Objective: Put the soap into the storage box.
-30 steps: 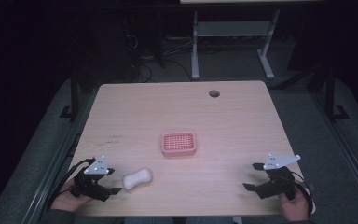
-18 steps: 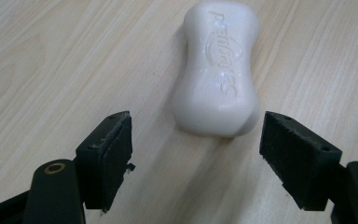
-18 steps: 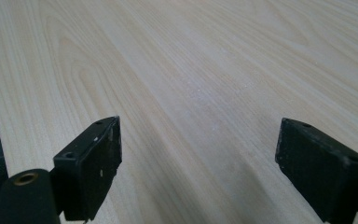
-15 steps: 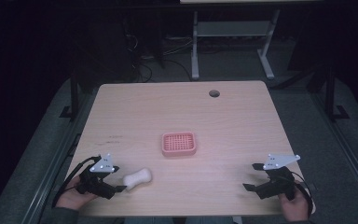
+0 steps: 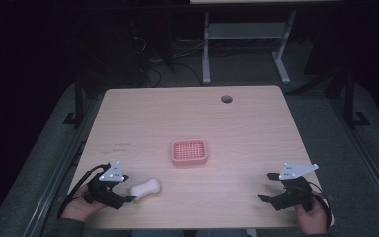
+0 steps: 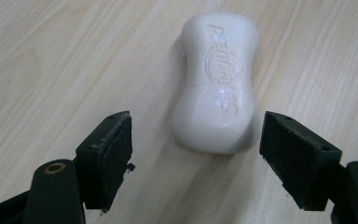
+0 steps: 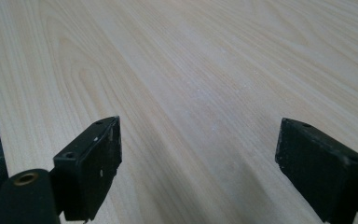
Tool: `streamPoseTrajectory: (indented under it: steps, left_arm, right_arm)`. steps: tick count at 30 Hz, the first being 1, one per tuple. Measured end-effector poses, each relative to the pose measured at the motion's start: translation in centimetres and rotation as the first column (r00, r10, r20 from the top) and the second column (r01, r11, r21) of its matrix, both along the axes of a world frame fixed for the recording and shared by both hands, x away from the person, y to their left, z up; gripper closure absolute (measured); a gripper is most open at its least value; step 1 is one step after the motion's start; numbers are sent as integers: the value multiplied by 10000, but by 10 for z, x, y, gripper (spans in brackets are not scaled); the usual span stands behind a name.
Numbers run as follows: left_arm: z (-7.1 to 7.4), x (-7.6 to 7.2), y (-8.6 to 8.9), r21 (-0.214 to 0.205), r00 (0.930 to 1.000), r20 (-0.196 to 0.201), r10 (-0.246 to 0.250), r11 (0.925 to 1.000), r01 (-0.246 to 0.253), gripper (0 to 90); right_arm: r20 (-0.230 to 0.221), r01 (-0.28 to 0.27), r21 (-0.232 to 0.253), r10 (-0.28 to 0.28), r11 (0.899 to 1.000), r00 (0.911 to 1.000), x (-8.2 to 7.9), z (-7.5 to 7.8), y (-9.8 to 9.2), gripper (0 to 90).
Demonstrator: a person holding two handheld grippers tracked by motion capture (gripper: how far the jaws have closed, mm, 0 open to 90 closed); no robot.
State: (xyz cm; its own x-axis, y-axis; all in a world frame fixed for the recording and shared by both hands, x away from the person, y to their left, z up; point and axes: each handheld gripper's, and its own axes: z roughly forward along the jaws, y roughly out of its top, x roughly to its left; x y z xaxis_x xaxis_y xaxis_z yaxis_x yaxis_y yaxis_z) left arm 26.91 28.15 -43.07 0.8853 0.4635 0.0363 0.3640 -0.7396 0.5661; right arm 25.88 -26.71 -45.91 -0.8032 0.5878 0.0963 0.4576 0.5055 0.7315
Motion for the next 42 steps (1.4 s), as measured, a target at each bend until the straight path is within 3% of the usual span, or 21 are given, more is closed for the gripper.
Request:
streamPoseTrajectory:
  steps: [42]
  left_arm:
    - [-1, 8, -24, 152, 9984, -164, -535, 9984, 537, 252]
  right_arm:
    - [-82, -93, -60, 92, 9999, 9999, 1, 0, 3, 142]
